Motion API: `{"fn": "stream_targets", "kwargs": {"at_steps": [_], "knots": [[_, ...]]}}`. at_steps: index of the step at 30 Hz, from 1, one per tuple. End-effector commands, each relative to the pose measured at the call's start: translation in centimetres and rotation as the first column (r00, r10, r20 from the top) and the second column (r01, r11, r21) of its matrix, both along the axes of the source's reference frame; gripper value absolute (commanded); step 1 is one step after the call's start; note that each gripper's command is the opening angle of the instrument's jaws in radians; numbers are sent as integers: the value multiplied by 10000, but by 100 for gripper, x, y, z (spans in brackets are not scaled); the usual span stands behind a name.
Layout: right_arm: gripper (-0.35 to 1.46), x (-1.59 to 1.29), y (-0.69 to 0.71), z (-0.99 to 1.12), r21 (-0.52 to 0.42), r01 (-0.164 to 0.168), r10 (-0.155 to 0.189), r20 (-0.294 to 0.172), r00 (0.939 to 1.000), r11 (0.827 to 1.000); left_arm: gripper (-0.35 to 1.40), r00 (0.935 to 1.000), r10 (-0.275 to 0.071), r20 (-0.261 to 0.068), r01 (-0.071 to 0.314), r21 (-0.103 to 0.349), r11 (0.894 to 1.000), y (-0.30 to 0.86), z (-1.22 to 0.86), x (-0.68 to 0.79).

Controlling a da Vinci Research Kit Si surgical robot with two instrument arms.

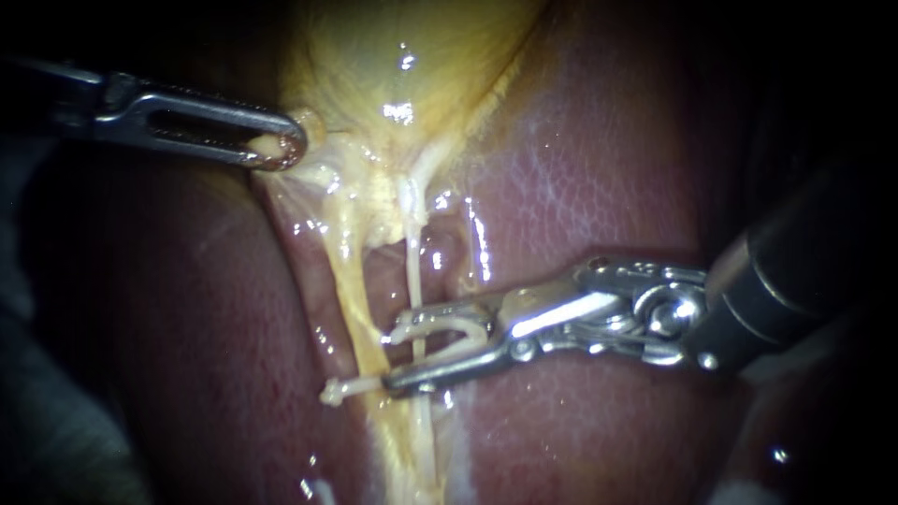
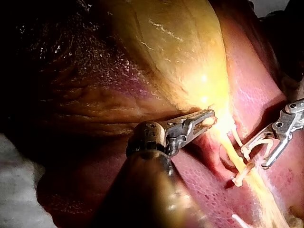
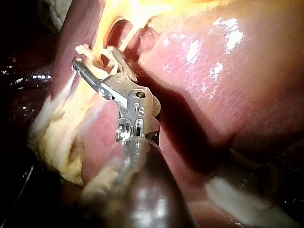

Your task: Clipping second clip left tube

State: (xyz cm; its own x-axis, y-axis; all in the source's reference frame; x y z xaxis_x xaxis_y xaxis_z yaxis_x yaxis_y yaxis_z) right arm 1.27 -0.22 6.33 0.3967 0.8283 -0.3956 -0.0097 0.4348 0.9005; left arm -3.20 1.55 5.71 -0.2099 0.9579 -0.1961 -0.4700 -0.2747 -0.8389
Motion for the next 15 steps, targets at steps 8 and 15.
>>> {"fn": "stream_targets", "kwargs": {"at_steps": [8, 15], "knots": [[49, -3, 0, 31, 276, -67, 60, 262, 9996, 9996, -35, 10000, -3, -2, 3, -1, 10000, 0, 0, 0], [49, -1, 1, 53, 228, -96, 88, 320, 9994, 9997, -35, 10000, -3, -3, 3, -1, 10000, 0, 0, 0]]}}
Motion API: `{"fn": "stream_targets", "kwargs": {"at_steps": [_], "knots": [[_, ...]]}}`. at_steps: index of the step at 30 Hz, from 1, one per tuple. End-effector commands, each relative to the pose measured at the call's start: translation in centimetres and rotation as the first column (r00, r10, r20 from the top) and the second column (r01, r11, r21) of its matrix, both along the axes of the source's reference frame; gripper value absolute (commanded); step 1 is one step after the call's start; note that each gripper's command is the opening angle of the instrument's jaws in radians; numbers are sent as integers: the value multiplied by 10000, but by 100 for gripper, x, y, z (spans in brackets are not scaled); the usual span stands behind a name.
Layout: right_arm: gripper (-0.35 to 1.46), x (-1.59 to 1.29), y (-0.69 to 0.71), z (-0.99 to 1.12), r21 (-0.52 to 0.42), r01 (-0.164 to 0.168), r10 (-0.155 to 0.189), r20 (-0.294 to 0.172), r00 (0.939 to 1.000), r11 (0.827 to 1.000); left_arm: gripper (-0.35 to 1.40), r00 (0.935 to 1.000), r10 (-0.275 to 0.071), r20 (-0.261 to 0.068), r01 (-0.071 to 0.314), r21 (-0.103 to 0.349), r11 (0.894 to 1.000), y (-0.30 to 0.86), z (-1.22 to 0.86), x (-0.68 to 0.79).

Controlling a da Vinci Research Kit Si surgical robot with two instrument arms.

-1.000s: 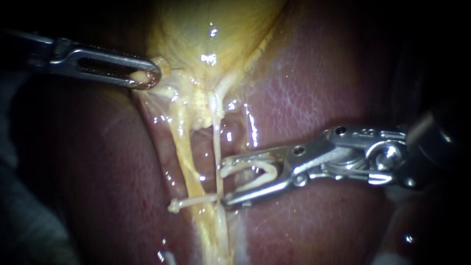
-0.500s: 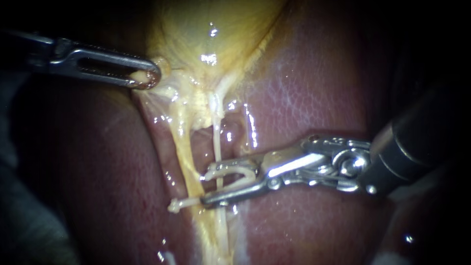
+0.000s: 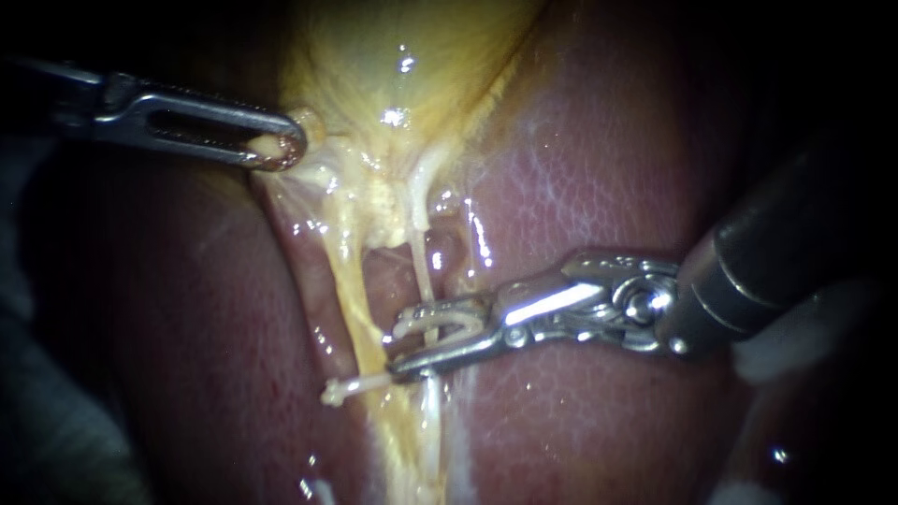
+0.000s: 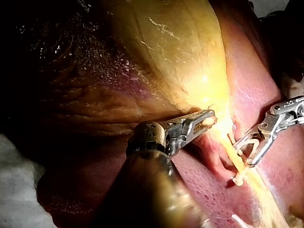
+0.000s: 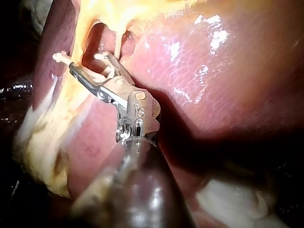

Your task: Clipping second clip left tube

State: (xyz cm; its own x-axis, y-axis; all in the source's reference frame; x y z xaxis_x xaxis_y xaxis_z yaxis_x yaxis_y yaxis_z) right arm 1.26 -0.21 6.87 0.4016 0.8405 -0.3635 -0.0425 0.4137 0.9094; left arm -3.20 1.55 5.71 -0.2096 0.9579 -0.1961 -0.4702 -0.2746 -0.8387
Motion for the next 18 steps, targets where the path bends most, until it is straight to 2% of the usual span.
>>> {"fn": "stream_targets", "kwargs": {"at_steps": [1, 10, 18], "knots": [[49, 0, 0, 2, -9, -6, 6, 1, 10000, 10000, -35, 10000, 0, -1, 0, 0, 10000, 0, 0, 0], [49, 13, -1, 2, -7, -31, 31, -10, 10000, 10000, -35, 10000, 1, 0, -1, 1, 10000, 0, 0, 1], [49, 38, -11, 6, 42, 241, -239, -318, 9992, 9997, -35, 10000, 2, 1, -2, 1, 10000, 0, -1, 1]]}}
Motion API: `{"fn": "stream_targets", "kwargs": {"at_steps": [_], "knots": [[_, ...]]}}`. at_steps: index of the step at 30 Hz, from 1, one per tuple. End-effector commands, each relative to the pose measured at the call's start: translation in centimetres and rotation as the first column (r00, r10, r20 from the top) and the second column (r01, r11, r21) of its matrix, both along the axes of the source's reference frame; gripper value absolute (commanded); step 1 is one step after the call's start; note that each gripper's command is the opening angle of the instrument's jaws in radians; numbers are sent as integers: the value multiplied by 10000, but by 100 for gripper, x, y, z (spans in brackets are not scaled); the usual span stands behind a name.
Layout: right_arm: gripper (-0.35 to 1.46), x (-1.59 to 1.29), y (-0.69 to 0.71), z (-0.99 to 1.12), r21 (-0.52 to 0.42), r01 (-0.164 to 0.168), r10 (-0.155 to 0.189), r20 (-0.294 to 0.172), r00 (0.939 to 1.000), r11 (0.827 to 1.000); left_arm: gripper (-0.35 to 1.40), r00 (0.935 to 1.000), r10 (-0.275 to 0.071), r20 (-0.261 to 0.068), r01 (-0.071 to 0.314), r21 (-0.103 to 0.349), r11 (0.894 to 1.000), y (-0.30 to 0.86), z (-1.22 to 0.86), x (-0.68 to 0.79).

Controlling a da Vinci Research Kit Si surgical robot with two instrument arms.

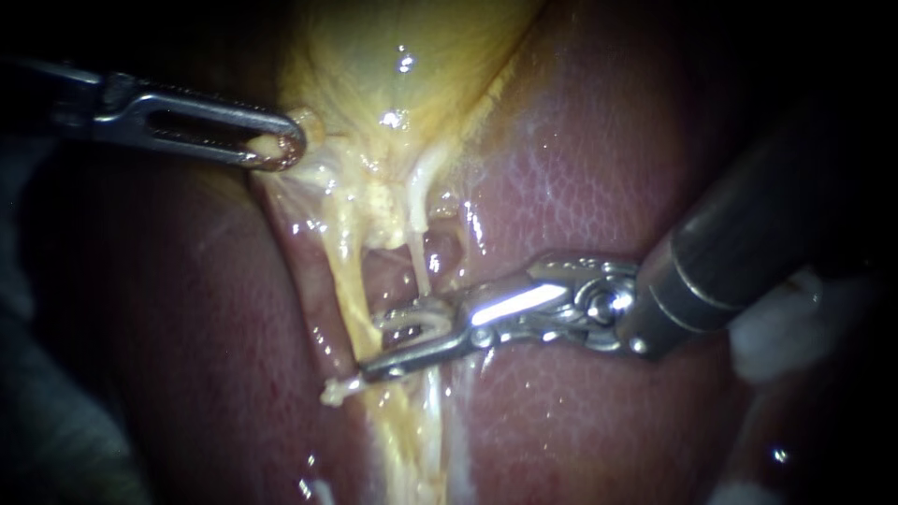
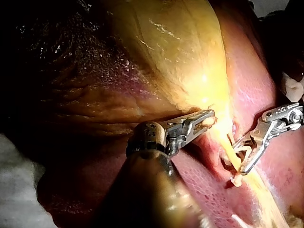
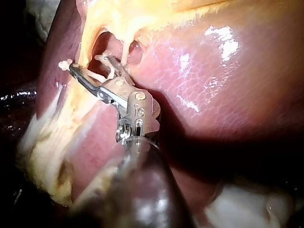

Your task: Clipping second clip left tube

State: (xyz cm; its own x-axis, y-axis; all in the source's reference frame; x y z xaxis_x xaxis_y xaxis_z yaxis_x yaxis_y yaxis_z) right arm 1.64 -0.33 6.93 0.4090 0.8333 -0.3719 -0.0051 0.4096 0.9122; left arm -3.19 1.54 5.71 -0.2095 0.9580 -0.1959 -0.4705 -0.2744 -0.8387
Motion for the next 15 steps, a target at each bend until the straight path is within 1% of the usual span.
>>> {"fn": "stream_targets", "kwargs": {"at_steps": [1, 6, 12, 15], "knots": [[49, 4, -1, 0, -8, 71, -71, -68, 10000, 10000, -35, 10000, 4, 3, -4, -1, 10000, 0, 0, 0], [49, 24, -8, 0, 309, 228, -213, -479, 9986, 9993, -35, 10000, 4, 3, -4, -1, 10000, 0, 0, 0], [49, 41, -13, -6, 308, 102, -78, -783, 9969, 9995, -35, 10000, 4, 3, -4, -1, 10000, 0, 0, 0], [49, 46, -14, -7, 330, 48, -20, -849, 9964, 9994, -35, 10000, 3, 2, -3, -1, 10000, 0, 0, 0]]}}
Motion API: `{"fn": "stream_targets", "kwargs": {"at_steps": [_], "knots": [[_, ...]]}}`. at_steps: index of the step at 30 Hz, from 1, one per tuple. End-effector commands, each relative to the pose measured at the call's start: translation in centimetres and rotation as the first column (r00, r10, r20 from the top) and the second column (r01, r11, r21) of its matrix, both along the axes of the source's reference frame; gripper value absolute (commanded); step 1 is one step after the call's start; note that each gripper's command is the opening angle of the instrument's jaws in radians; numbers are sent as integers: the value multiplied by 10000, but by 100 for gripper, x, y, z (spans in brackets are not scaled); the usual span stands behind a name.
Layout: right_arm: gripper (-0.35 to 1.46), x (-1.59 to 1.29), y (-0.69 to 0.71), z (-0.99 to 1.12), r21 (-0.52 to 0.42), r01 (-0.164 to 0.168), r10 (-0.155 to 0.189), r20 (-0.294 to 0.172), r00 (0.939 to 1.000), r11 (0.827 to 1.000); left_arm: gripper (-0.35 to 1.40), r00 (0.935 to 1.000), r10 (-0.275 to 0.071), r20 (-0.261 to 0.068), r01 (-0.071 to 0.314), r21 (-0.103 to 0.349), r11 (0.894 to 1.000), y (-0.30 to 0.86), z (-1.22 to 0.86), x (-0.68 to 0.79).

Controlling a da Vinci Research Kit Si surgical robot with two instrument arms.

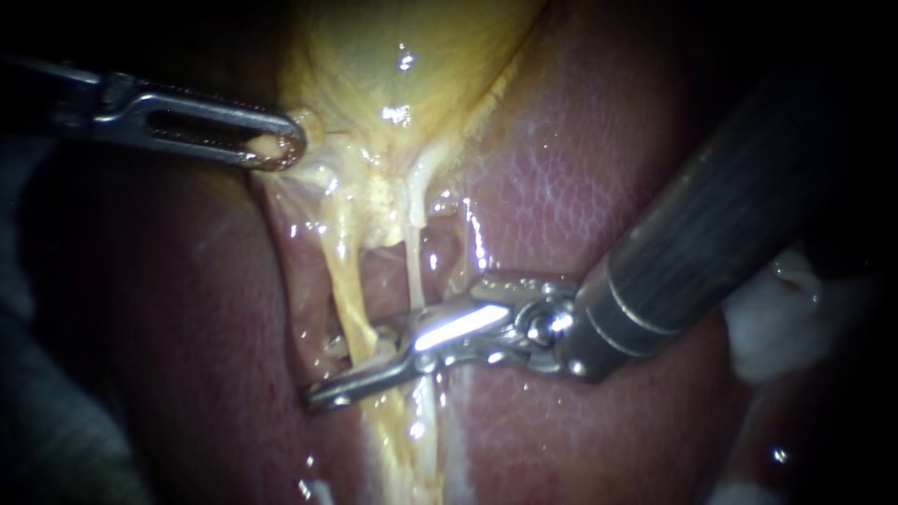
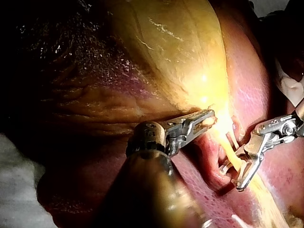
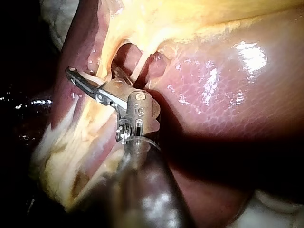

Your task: Clipping second clip left tube

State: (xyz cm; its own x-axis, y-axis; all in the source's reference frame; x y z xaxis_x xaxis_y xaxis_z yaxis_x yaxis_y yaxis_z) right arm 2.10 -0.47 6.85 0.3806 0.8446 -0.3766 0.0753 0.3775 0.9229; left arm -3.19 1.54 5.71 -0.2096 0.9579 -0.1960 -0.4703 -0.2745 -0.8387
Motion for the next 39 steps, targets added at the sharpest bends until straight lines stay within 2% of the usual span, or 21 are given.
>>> {"fn": "stream_targets", "kwargs": {"at_steps": [1, 9, 14, 21, 39], "knots": [[49, 1, 0, 0, -7, -31, 31, -14, 10000, 10000, -35, 10000, 1, 0, -1, 0, 10000, 0, 0, 0], [49, 3, 2, -7, 64, -136, 137, -135, 9998, 9999, -35, 10000, -1, -1, 1, -1, 10000, 0, 0, -1], [48, -11, 8, -13, 98, -133, 134, -129, 9998, 9999, -35, 10000, 2, 1, -2, -1, 10000, 0, 0, 0], [48, -26, 13, -7, -6, -28, 28, 128, 9999, 10000, -35, 10000, 1, 1, -1, -1, 10000, 0, 0, 0], [49, -47, 17, -5, -40, -35, 35, 179, 9998, 10000, -35, 10000, 6, 4, -6, 1, 10000, 0, 0, 1]]}}
